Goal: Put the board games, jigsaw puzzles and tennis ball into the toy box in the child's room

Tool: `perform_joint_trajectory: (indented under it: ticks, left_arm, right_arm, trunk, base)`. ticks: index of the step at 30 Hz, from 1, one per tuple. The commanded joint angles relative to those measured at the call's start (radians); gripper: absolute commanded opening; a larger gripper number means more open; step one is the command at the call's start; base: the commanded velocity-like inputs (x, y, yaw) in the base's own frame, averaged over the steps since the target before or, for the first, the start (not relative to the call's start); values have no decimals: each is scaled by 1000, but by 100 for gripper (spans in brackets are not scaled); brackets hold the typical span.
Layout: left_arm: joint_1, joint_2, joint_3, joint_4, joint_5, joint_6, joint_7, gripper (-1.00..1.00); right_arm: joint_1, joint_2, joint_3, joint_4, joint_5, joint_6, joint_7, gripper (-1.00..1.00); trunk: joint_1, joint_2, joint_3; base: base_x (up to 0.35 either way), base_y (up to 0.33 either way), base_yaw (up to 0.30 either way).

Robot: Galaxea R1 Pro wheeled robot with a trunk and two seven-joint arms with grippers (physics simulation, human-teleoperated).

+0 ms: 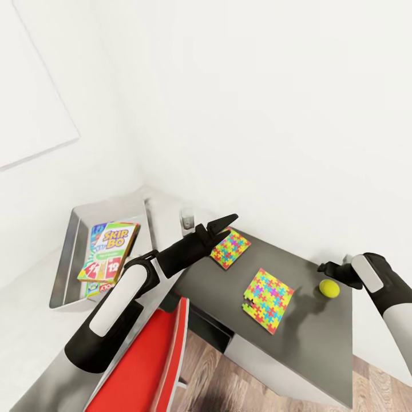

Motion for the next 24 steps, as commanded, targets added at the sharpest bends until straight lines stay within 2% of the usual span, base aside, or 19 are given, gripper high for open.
perform_joint_trajectory:
  ticks: [1, 24]
  left_arm:
    - [-1, 1, -1, 0, 4, 2, -1, 100]
    - [-1, 0, -1, 0, 4, 2, -2, 100]
  right_arm:
    - [-3, -1, 3, 3, -11, -1, -9, 100]
    - [-10, -4, 5, 15, -10, -14, -5, 100]
  trunk:
    - [0, -2, -3]
    - [0, -2, -33]
  base:
    - [0, 0, 0]
    - [0, 0, 0]
